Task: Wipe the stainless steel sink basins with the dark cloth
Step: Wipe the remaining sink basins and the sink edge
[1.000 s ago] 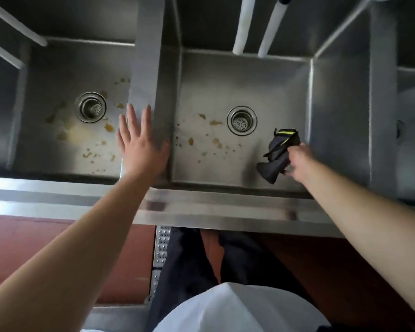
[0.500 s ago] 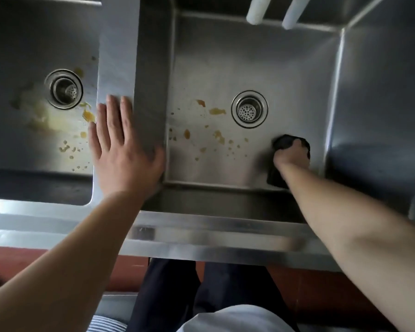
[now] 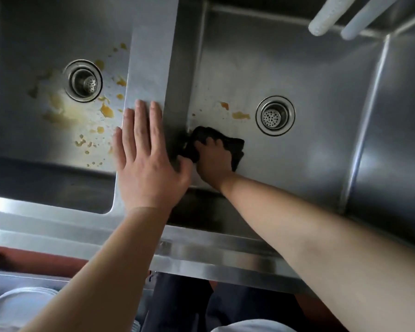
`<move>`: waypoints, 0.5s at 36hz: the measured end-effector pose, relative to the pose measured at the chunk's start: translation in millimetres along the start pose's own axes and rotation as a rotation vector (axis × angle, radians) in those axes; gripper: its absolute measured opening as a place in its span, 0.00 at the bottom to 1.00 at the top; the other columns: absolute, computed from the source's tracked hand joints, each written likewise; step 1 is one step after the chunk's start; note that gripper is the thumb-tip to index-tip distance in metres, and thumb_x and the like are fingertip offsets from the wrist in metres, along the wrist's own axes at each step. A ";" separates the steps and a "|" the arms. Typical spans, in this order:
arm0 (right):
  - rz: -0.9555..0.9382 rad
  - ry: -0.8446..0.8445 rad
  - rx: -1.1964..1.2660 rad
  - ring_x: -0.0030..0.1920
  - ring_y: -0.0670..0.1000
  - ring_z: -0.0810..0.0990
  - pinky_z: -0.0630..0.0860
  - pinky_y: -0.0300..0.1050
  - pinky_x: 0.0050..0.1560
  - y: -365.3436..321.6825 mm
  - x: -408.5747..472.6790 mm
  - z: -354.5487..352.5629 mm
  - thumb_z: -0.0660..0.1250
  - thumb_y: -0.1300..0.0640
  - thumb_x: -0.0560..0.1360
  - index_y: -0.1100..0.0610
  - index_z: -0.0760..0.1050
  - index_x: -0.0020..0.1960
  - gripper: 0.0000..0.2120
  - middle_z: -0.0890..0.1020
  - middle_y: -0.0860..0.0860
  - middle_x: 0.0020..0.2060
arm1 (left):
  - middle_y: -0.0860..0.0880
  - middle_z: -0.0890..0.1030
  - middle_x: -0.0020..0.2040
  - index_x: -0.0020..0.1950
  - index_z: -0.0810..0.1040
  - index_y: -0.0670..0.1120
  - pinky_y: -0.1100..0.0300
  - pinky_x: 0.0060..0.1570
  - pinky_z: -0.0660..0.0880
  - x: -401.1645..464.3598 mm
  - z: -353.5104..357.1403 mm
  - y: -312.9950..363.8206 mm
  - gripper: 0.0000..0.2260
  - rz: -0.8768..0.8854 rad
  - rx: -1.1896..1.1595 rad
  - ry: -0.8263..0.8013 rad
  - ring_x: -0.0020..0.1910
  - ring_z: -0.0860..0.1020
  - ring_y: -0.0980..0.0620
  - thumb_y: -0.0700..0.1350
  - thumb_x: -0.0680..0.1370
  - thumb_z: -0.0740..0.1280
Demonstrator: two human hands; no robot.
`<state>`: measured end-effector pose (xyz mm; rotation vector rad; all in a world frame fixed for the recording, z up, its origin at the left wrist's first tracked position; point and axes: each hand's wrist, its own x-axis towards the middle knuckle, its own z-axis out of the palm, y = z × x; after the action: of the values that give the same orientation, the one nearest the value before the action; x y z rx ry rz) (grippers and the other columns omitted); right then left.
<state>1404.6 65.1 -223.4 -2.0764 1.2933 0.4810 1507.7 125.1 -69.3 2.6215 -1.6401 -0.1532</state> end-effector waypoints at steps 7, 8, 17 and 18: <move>-0.456 -0.213 -0.202 0.67 0.58 0.66 0.73 0.53 0.50 47.6 -3.3 -11.1 0.64 0.51 0.78 0.44 0.63 0.76 0.28 0.69 0.53 0.68 | 0.44 0.54 0.81 0.82 0.50 0.47 0.45 0.78 0.49 0.7 1.4 -0.2 0.45 -0.002 0.001 0.008 0.80 0.51 0.44 0.54 0.68 0.65; -0.514 -0.278 -0.256 0.67 0.57 0.65 0.74 0.53 0.53 59.1 -6.6 -13.1 0.64 0.52 0.78 0.43 0.63 0.76 0.28 0.68 0.52 0.69 | 0.44 0.54 0.81 0.82 0.50 0.47 0.45 0.78 0.49 0.7 1.2 -0.1 0.45 -0.003 0.004 0.005 0.80 0.51 0.44 0.55 0.68 0.65; -0.569 -0.248 -0.388 0.67 0.59 0.62 0.65 0.56 0.58 76.2 -14.1 3.0 0.59 0.64 0.78 0.38 0.60 0.76 0.33 0.66 0.53 0.70 | 0.44 0.56 0.81 0.81 0.53 0.45 0.44 0.77 0.51 1.5 -0.7 1.2 0.44 -0.003 -0.003 0.021 0.80 0.53 0.43 0.53 0.68 0.66; -0.546 -0.209 -0.372 0.67 0.59 0.62 0.65 0.57 0.58 69.9 -9.0 5.2 0.59 0.64 0.77 0.38 0.59 0.76 0.33 0.65 0.53 0.69 | 0.44 0.56 0.81 0.81 0.53 0.45 0.44 0.78 0.51 1.5 -0.7 1.2 0.44 -0.004 -0.005 0.022 0.80 0.53 0.43 0.53 0.68 0.66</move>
<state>1338.2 52.7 -244.3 -2.4811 0.5035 0.6985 1507.3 123.2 -68.5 2.6133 -1.6258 -0.1279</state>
